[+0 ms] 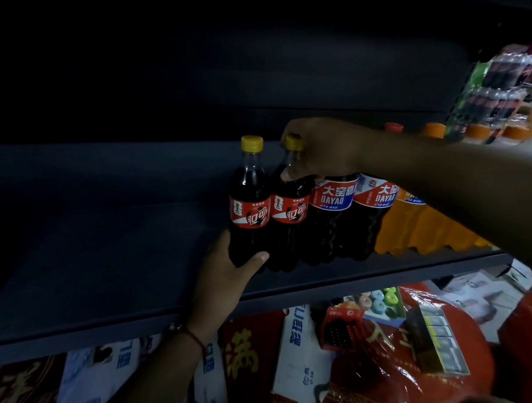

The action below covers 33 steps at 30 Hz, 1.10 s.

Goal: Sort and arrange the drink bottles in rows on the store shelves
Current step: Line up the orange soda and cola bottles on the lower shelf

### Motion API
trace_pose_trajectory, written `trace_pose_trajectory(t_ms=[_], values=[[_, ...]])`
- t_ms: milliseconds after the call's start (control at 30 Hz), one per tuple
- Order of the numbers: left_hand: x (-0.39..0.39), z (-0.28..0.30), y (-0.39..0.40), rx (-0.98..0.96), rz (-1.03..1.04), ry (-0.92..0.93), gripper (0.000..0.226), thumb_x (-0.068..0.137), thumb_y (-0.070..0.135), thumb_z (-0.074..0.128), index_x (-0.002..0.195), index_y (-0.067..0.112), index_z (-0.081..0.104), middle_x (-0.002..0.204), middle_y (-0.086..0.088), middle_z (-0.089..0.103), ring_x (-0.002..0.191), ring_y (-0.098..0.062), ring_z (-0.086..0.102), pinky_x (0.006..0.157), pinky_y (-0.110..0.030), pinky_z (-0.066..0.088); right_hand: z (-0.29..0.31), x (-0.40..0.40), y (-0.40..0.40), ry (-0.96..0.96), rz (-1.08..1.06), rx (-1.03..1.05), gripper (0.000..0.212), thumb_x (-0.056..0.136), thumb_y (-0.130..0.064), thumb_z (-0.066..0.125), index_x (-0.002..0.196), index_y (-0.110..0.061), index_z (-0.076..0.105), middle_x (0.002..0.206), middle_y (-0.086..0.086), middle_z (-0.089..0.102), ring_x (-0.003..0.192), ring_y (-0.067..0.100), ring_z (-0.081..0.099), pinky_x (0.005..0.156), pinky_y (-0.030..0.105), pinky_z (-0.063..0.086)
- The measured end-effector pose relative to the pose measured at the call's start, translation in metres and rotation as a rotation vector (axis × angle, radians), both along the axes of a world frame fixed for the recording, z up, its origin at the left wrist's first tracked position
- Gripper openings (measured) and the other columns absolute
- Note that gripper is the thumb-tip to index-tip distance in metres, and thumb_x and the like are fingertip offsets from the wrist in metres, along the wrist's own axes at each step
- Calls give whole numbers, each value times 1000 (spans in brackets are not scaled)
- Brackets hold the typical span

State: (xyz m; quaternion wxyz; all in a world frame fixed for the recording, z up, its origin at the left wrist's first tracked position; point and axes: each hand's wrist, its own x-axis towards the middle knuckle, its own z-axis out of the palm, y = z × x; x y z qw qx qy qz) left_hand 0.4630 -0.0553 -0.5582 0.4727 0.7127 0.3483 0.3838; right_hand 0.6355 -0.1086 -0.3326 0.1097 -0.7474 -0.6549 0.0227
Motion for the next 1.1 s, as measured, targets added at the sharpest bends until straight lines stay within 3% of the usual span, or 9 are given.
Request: trace_pose_trajectory(t_ms=[167,233,367,433,567,700,900,1033,1100], values=[[0,2,0,2,-27,0,55,74,57,74,124,50,52,122,20,63,112,0,60,95,-40,54,-4,-3,-4,-25,-41,17,56,79,-34,78,126,-15,52,110,3,60,90,14,54,63,24,43],[-6,9,-1,0,-63,44,57,78,56,73,129,51,49,126,22,59,113,4,56,98,-37,52,-9,-10,-9,-96,-86,55,64,80,-35,77,133,-15,47,122,8,54,98,19,53,74,26,43],[-49,29,5,37,64,81,64,87,56,63,145,46,38,129,22,52,116,4,51,97,-26,45,-27,-50,-20,-405,-30,453,55,82,-32,69,130,-13,52,129,12,45,110,30,46,89,41,44],[-88,42,13,62,200,-42,47,90,45,63,135,36,54,115,19,62,105,4,58,89,-17,47,-37,-82,-17,-297,144,552,46,83,-33,66,125,-16,56,125,7,50,105,25,47,87,39,44],[-195,51,38,169,690,-287,13,98,12,59,107,15,67,103,3,69,92,0,62,80,-9,46,-60,-165,23,272,332,307,38,89,-40,64,124,-33,54,122,-16,45,111,0,40,89,13,34],[-295,24,62,66,1010,-363,18,96,22,63,114,22,59,114,-3,62,106,-14,59,94,-30,50,-82,-255,90,586,403,145,35,87,-38,67,119,-38,53,124,-14,47,117,6,48,90,26,39],[-355,-4,104,-21,946,-276,61,84,44,75,135,26,46,130,4,57,118,-10,57,103,-41,50,-73,-362,169,815,450,163,70,85,-42,69,144,-30,35,144,-4,42,126,14,45,97,31,39],[-353,-13,125,37,899,-8,77,85,53,70,148,24,37,139,4,47,130,-9,44,112,-37,40,-69,-385,204,947,483,131,51,82,-40,72,126,-30,48,119,-10,59,109,12,58,98,42,48],[-351,-16,135,114,941,129,71,89,47,66,149,22,36,137,2,47,128,-9,41,109,-34,39,-73,-387,214,967,477,123,39,82,-35,75,114,-28,54,113,-5,64,104,14,62,97,45,50]])
